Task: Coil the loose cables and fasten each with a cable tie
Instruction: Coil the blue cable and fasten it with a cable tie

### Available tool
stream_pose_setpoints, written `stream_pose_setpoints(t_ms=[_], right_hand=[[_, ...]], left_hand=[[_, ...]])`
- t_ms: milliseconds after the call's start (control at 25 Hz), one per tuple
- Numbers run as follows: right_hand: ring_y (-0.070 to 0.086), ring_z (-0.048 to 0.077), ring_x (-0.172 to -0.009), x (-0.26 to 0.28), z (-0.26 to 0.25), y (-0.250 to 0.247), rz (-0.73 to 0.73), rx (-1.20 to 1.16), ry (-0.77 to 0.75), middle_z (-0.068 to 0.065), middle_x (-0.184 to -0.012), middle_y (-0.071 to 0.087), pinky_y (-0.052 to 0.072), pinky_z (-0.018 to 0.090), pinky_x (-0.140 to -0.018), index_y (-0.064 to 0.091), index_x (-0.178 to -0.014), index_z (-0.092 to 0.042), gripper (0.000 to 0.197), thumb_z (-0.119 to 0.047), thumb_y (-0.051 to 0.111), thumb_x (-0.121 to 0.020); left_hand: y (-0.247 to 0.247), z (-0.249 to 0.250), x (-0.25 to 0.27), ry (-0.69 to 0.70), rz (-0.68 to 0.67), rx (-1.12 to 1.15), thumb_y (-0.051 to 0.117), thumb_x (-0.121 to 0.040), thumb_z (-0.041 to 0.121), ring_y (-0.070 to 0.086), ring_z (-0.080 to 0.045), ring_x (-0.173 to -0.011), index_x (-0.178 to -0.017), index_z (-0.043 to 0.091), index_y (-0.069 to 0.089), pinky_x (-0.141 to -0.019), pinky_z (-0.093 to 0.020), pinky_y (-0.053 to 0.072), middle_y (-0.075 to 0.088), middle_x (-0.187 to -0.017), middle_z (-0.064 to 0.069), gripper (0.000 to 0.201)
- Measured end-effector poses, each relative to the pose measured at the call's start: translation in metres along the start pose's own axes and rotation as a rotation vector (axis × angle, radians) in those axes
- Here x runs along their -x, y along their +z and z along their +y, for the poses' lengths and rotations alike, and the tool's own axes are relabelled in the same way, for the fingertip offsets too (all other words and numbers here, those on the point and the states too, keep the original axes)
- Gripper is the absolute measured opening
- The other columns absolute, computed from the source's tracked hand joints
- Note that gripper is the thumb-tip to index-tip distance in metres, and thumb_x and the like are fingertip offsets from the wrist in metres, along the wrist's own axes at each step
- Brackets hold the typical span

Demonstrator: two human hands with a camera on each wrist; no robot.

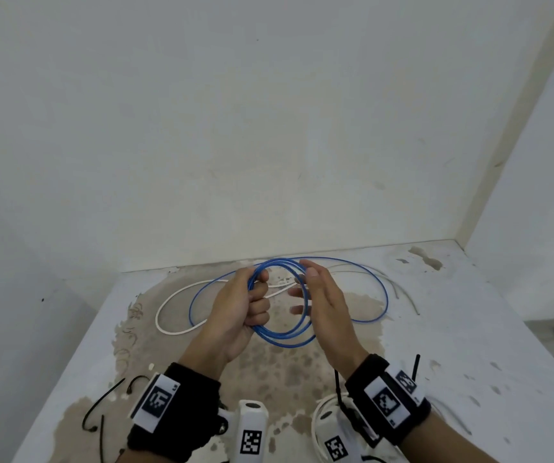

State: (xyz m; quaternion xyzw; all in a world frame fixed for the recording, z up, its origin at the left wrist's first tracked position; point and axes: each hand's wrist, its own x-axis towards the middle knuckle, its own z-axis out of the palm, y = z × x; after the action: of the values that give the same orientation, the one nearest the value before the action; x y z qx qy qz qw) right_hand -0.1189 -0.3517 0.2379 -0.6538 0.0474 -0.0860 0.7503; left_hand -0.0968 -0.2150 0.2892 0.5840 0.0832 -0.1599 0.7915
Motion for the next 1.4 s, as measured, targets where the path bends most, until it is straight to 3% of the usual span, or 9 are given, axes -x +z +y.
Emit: stream_pose_setpoints(t_ms=[80,200,320,400,520,760,960,1280,1400], right_hand=[[0.067,0.015,-0.074,0.003,-0.006,0.005,-0.039,-0.113,-0.016,0.005,-0.112,0.064,0.054,0.030,-0.055,0.059,-0.129,-0.021,0.028,-0.025,0.042,-0.106],[0.046,0.010,-0.045,-0.001,-0.003,0.004,0.002,-0.034,-0.093,0.000,-0.098,0.067,0.038,0.025,-0.042,0.065,-0.119,-0.027,0.027,-0.024,0.041,-0.107],[0.039,0.005,-0.044,-0.002,0.001,0.003,0.013,0.045,-0.138,-0.003,-0.093,0.068,0.034,0.024,-0.043,0.069,-0.113,-0.030,0.028,-0.027,0.042,-0.107],[0.035,0.010,-0.043,-0.003,0.000,0.003,-0.011,0.051,-0.123,-0.003,-0.088,0.064,0.031,0.026,-0.041,0.070,-0.112,-0.029,0.028,-0.027,0.043,-0.107],[0.031,0.011,-0.043,-0.003,-0.003,0.001,-0.065,-0.001,-0.065,0.000,-0.082,0.059,0.028,0.025,-0.041,0.071,-0.112,-0.025,0.029,-0.024,0.042,-0.107],[0.023,0.007,-0.044,-0.009,-0.009,-0.001,-0.234,-0.432,0.353,-0.001,-0.064,0.039,0.023,0.021,-0.041,0.064,-0.122,-0.010,0.032,-0.029,0.044,-0.106],[0.042,0.012,-0.048,-0.007,-0.004,0.016,-0.287,-0.689,0.474,-0.001,-0.061,0.045,0.049,0.031,-0.060,0.060,-0.117,-0.005,0.041,-0.037,0.038,-0.106],[0.016,0.010,-0.043,-0.018,0.006,0.052,-0.139,-0.273,0.386,-0.006,-0.053,0.021,0.020,0.024,-0.041,0.054,-0.083,-0.011,0.034,-0.030,0.039,-0.107],[0.015,0.011,-0.043,-0.015,0.014,0.065,-0.193,-0.238,0.443,-0.006,-0.052,0.021,0.019,0.026,-0.043,0.052,-0.078,-0.012,0.040,-0.034,0.037,-0.106]], left_hand=[[0.004,0.001,0.003,0.019,-0.001,-0.109,0.035,-0.098,0.022,0.015,-0.006,-0.040,-0.083,0.011,0.055,-0.037,-0.020,0.014,0.025,-0.053,0.006,0.028],[0.004,-0.002,0.002,0.037,0.030,-0.224,0.031,-0.100,0.020,0.019,-0.008,-0.044,-0.107,0.009,0.057,-0.040,-0.021,0.015,0.033,-0.058,0.003,0.029],[0.003,-0.006,-0.001,0.155,0.128,-0.284,0.028,-0.102,0.016,0.026,-0.007,-0.044,-0.129,0.032,0.043,-0.041,-0.021,0.023,0.043,-0.066,0.000,0.035],[0.005,-0.009,-0.002,0.257,0.154,-0.350,0.028,-0.103,0.022,0.027,-0.007,-0.045,-0.121,0.043,0.051,-0.043,-0.024,0.023,0.045,-0.068,-0.001,0.037],[0.006,-0.014,-0.002,0.338,0.146,-0.420,0.032,-0.104,0.028,0.025,-0.008,-0.046,-0.099,0.026,0.064,-0.044,-0.026,0.021,0.039,-0.066,-0.003,0.033],[-0.004,-0.011,-0.009,0.190,0.159,-0.276,0.029,-0.101,0.012,0.022,-0.007,-0.041,-0.094,0.013,0.055,-0.039,-0.021,0.017,0.036,-0.057,0.004,0.027],[-0.020,-0.011,-0.016,0.244,0.355,0.150,0.027,-0.102,0.009,0.021,-0.005,-0.037,-0.097,0.013,0.053,-0.034,-0.018,0.017,0.036,-0.056,0.005,0.027],[-0.058,-0.034,-0.012,0.237,0.318,-0.070,0.029,-0.103,0.020,0.034,-0.010,-0.042,-0.112,0.015,0.062,-0.043,-0.026,0.037,0.043,-0.064,-0.002,0.034],[-0.081,-0.044,-0.011,0.287,0.292,-0.200,0.030,-0.105,0.018,0.027,-0.009,-0.042,-0.113,0.015,0.062,-0.043,-0.026,0.030,0.036,-0.062,0.000,0.034]])
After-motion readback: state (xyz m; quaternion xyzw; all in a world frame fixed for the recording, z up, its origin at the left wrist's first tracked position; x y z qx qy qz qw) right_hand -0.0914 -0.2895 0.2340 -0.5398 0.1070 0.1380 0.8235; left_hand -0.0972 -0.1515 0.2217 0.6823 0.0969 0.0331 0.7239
